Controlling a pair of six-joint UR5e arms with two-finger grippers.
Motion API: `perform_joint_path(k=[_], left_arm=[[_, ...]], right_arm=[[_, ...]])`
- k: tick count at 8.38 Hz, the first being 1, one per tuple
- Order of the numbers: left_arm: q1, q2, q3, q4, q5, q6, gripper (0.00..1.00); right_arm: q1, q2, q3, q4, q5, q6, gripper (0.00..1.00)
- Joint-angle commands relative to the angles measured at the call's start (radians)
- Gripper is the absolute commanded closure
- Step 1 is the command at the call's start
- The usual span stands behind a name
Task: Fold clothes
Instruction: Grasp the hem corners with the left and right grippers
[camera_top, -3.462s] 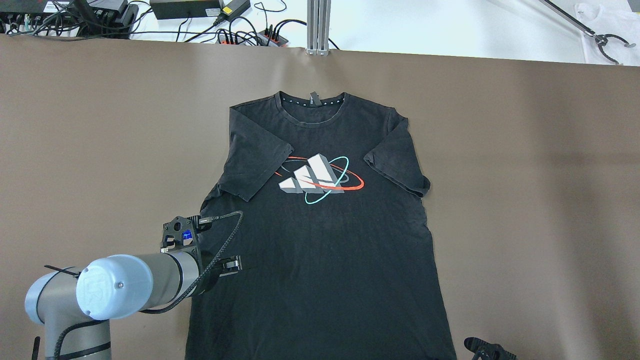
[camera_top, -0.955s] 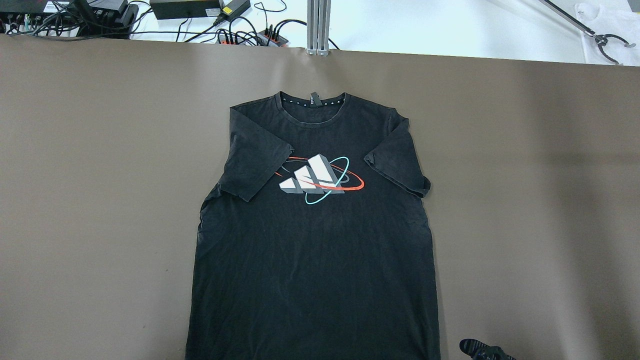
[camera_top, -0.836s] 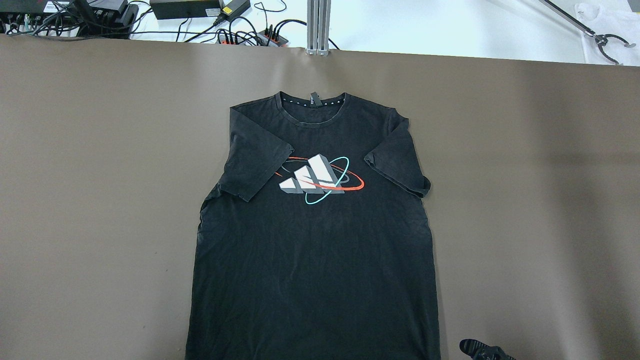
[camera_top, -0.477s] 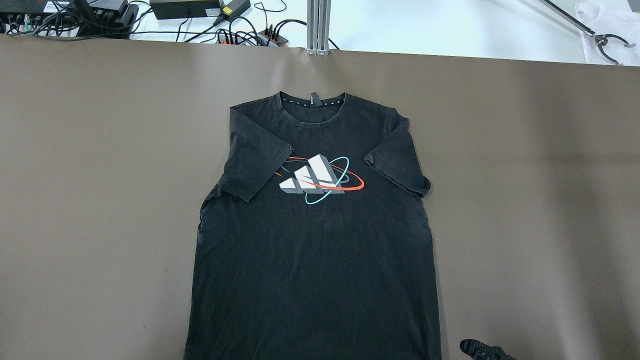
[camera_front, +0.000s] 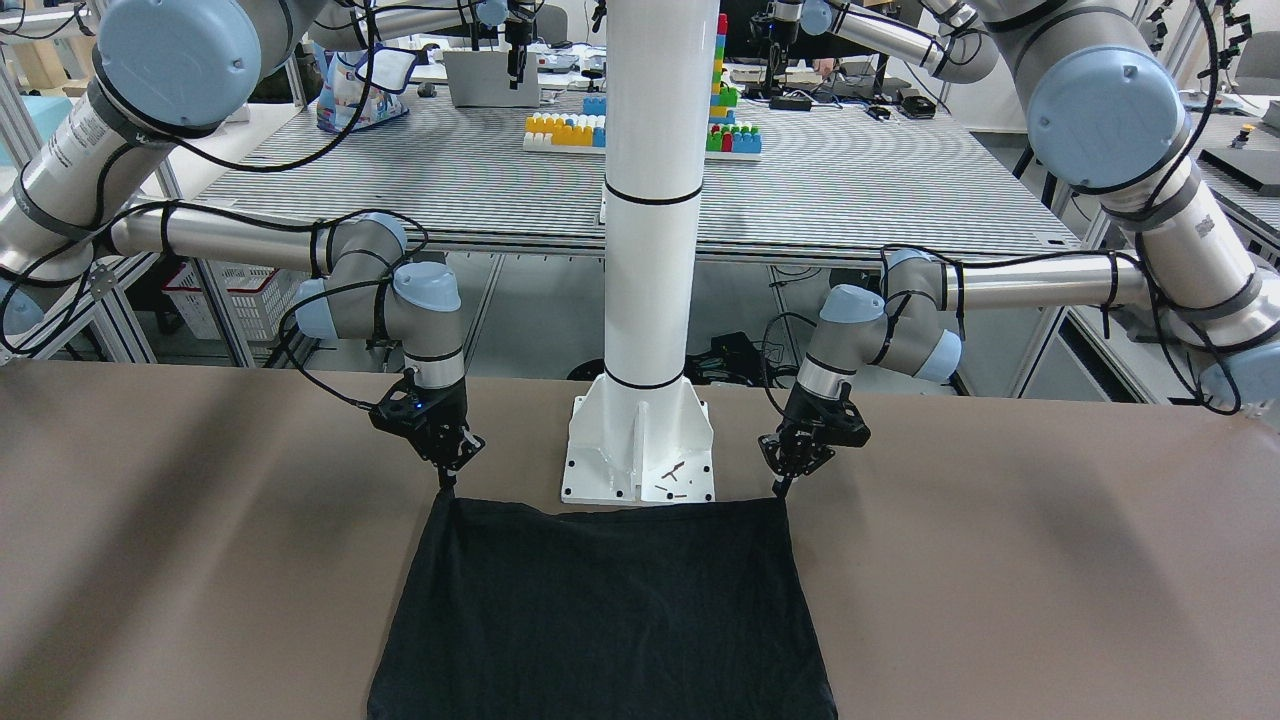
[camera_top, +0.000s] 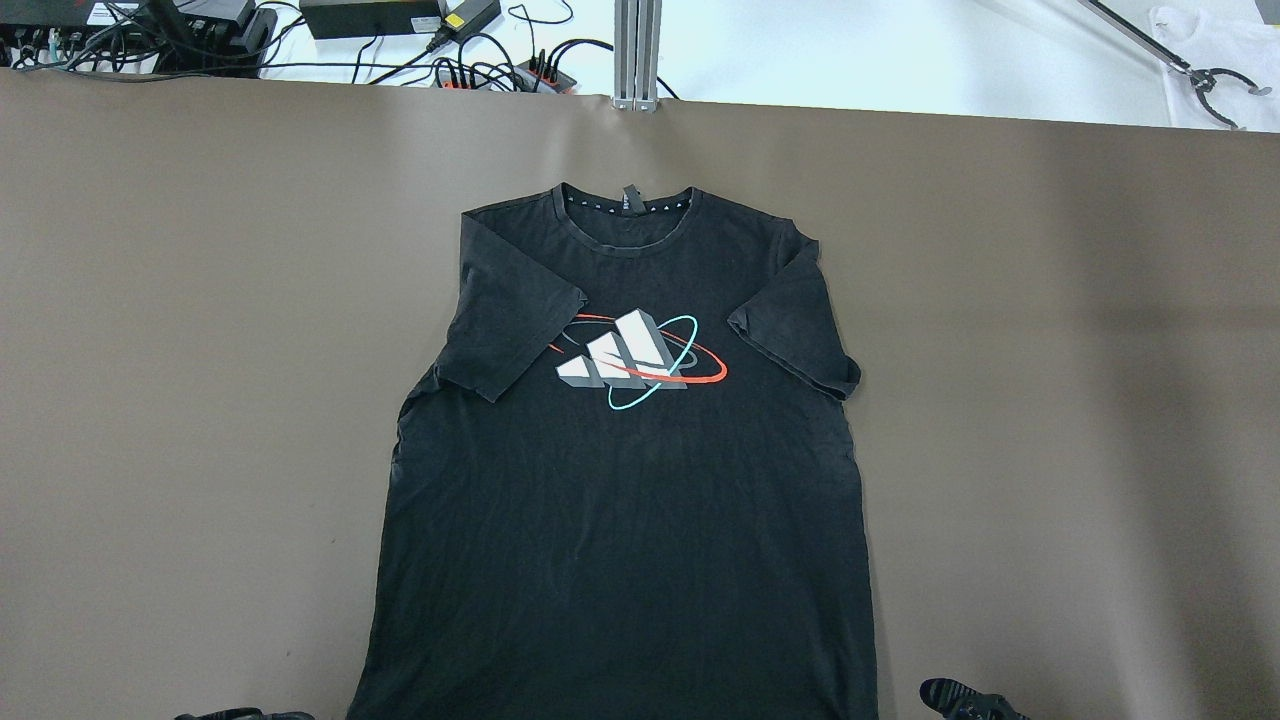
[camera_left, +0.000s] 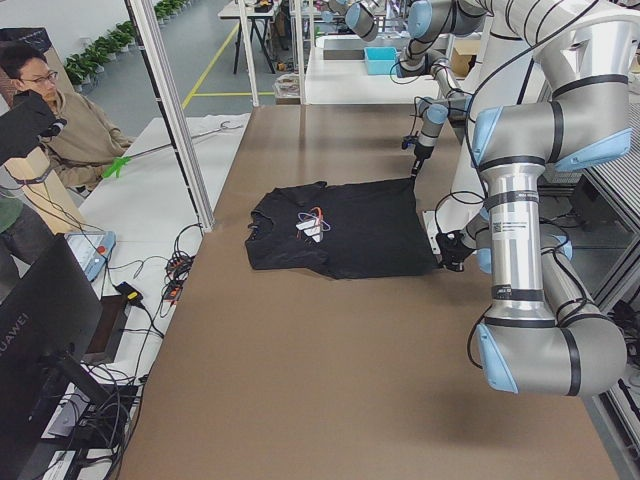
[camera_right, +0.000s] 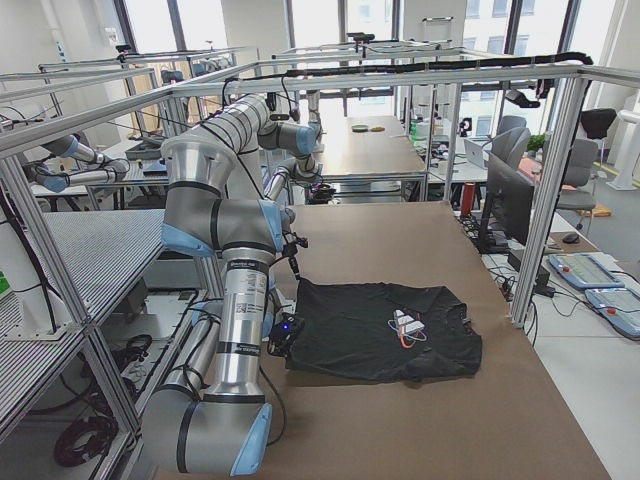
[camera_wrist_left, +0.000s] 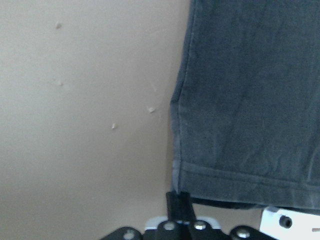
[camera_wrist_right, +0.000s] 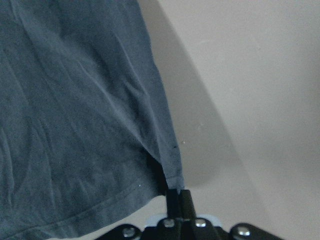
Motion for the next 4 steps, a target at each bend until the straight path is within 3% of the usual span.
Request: perform_joint_path(k=[1,2,4], left_arm=[[-0.084,0.085,-0.084,-0.002,-0.118,0.048,1.0],[-0.115,0.081,-0.086,-0.004,-0.148,0.066,1.0],[-0.169,0.012,-0.1,-0.002,-0.204,0.07,1.0]], right_arm=[[-0.015,0.043,0.145,-0.144,0.062,0.059,1.0],[-0.02,0.069,0.159,-0.201,0.075,0.08,1.0],[-0.002,0.077,0.191,-0.204,0.075,0.074,1.0]])
